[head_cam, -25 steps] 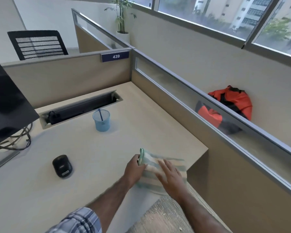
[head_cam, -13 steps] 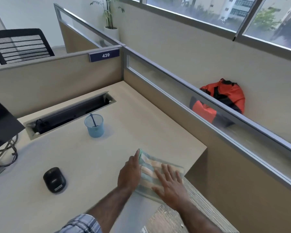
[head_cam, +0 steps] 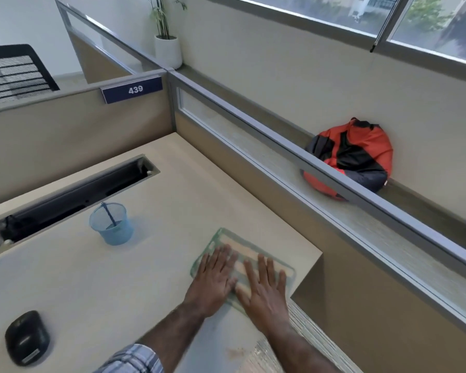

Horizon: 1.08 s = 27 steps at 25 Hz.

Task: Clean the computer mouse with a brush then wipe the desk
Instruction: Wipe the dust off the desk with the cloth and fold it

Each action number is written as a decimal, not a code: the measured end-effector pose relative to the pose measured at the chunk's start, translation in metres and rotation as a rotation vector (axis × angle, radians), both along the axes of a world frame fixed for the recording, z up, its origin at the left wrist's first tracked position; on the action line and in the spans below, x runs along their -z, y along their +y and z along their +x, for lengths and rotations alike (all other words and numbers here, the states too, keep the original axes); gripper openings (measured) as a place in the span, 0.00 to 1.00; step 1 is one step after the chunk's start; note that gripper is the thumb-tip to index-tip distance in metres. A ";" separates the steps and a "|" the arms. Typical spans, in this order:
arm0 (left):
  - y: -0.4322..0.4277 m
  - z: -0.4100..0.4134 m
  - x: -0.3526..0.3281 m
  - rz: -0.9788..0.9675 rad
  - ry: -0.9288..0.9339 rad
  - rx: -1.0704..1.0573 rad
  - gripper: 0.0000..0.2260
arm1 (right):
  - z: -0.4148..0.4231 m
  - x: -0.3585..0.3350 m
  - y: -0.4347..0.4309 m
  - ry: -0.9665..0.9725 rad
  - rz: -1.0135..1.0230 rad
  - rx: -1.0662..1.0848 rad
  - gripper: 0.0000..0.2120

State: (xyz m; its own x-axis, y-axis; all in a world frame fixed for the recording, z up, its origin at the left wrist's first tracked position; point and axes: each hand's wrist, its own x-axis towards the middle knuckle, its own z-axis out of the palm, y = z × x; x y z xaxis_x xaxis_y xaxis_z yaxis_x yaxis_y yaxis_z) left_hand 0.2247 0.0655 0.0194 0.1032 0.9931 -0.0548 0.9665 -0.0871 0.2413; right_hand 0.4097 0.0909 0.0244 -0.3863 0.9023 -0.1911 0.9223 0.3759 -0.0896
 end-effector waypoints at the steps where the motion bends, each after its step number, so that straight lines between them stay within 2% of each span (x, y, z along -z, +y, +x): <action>1: 0.010 0.001 0.002 0.004 0.012 -0.001 0.28 | 0.001 0.001 0.009 0.001 0.010 0.006 0.37; 8: 0.083 -0.006 0.001 -0.032 0.044 0.041 0.28 | -0.001 0.000 0.069 0.031 0.020 0.039 0.39; 11: 0.100 -0.014 -0.005 0.020 0.117 0.091 0.27 | -0.002 -0.001 0.089 0.028 0.010 -0.001 0.42; 15: 0.104 -0.030 -0.004 -0.069 0.209 0.122 0.28 | -0.006 -0.002 0.100 -0.016 -0.025 -0.096 0.45; 23: -0.003 -0.042 0.002 -0.088 0.163 -0.053 0.31 | -0.018 0.000 0.062 -0.016 0.001 -0.421 0.47; 27: -0.066 -0.034 0.003 -0.055 0.170 -0.095 0.34 | -0.017 0.001 0.020 -0.012 -0.009 -0.509 0.42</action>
State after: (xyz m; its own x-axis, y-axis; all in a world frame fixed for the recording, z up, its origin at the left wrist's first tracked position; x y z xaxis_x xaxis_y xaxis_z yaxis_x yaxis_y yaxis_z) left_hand 0.1911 -0.0004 0.0160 -0.0057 0.9931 -0.1175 0.9970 0.0147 0.0761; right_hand 0.3924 0.1108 0.0234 -0.7744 0.5987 -0.2047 0.6234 0.7772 -0.0854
